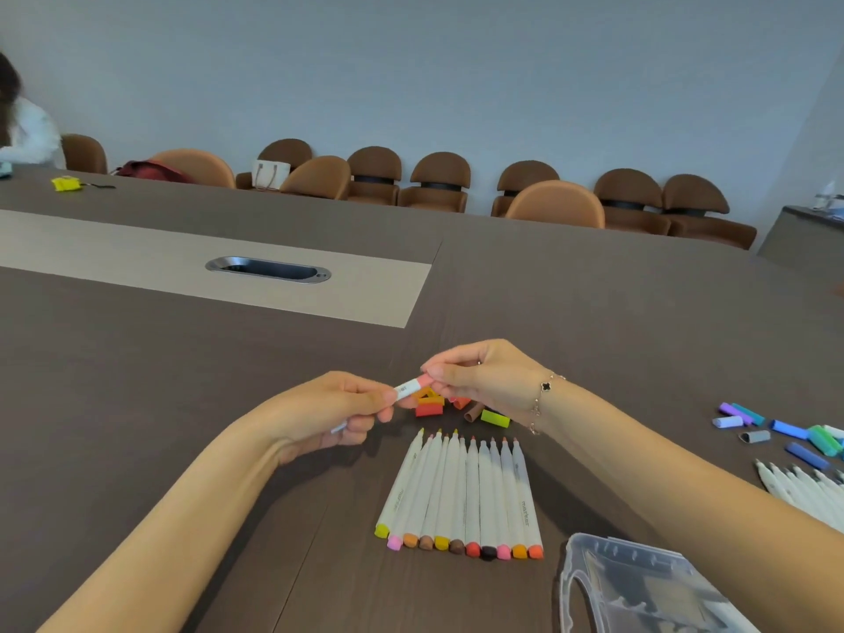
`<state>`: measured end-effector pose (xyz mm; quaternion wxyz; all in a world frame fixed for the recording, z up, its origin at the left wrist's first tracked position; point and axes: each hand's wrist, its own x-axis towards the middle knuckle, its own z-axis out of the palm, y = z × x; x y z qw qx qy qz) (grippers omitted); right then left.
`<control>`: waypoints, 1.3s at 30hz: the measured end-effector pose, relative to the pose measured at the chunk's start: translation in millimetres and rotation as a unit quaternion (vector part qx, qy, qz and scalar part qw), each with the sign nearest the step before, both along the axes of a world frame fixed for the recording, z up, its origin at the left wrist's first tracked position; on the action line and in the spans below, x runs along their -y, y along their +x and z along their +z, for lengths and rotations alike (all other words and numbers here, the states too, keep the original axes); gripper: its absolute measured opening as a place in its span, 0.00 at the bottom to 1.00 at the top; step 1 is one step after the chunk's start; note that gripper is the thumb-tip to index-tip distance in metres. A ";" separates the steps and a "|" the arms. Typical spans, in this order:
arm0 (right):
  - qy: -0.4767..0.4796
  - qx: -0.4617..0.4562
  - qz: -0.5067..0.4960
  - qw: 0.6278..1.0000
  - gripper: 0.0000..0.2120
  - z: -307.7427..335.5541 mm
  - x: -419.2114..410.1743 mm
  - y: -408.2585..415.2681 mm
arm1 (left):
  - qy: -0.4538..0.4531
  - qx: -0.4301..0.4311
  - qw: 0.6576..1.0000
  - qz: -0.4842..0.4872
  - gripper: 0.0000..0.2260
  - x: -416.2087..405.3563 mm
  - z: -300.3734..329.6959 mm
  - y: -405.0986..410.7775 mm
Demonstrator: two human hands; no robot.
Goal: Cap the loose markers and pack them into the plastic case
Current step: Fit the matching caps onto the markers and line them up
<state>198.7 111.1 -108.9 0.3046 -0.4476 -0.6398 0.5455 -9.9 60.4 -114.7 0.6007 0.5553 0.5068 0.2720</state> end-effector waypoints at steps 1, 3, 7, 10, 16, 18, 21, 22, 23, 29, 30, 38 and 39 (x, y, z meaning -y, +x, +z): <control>-0.010 -0.007 0.006 1.000 0.08 -0.9 -0.9 -3.2 | -0.004 -0.013 1.000 0.011 0.11 -0.1 1.1 0.4; 0.003 0.045 0.011 0.999 0.09 1.0 -5.7 -8.3 | 0.033 -0.125 0.991 0.036 0.10 0.5 1.9 3.1; 0.204 0.291 -0.065 0.933 0.13 10.9 -32.5 4.4 | 0.108 -0.409 0.902 0.086 0.14 2.8 -2.3 5.4; 0.225 0.343 -0.071 0.909 0.11 7.3 -38.5 22.6 | 0.079 -0.495 0.862 0.074 0.19 8.8 -5.0 12.1; 0.180 0.407 -0.005 0.896 0.06 -5.3 -24.7 51.6 | 0.049 -0.533 0.845 0.003 0.16 12.5 -16.1 24.0; 0.174 0.421 0.019 0.890 0.05 -10.5 -18.8 54.8 | 0.086 -0.508 0.857 0.021 0.16 13.7 -12.1 27.0; 0.191 0.423 0.031 0.885 0.08 -18.8 -11.8 52.8 | 0.116 -0.452 0.885 0.013 0.09 17.3 -7.5 35.3; 0.198 0.427 0.032 0.882 0.08 -20.7 -10.6 51.6 | 0.115 -0.446 0.888 0.000 0.08 18.4 -7.8 38.4; 0.203 0.432 0.034 0.878 0.09 -22.3 -9.7 50.7 | 0.111 -0.447 0.887 -0.011 0.07 19.6 -8.7 41.0; 0.224 0.458 0.045 0.859 0.11 -27.3 -6.1 47.7 | 0.097 -0.496 0.863 -0.007 0.09 20.7 -14.6 47.0; 0.226 0.456 0.044 0.860 0.11 -26.2 -5.2 47.6 | 0.100 -0.508 0.856 -0.006 0.08 21.0 -15.7 47.5; 0.073 0.175 0.060 0.980 0.05 -6.3 4.9 58.9 | 0.121 -0.490 0.863 -0.013 0.09 21.8 -14.4 48.0; 0.069 0.154 0.066 0.984 0.06 -5.4 7.5 59.6 | 0.129 -0.457 0.880 -0.008 0.10 21.0 -9.7 44.2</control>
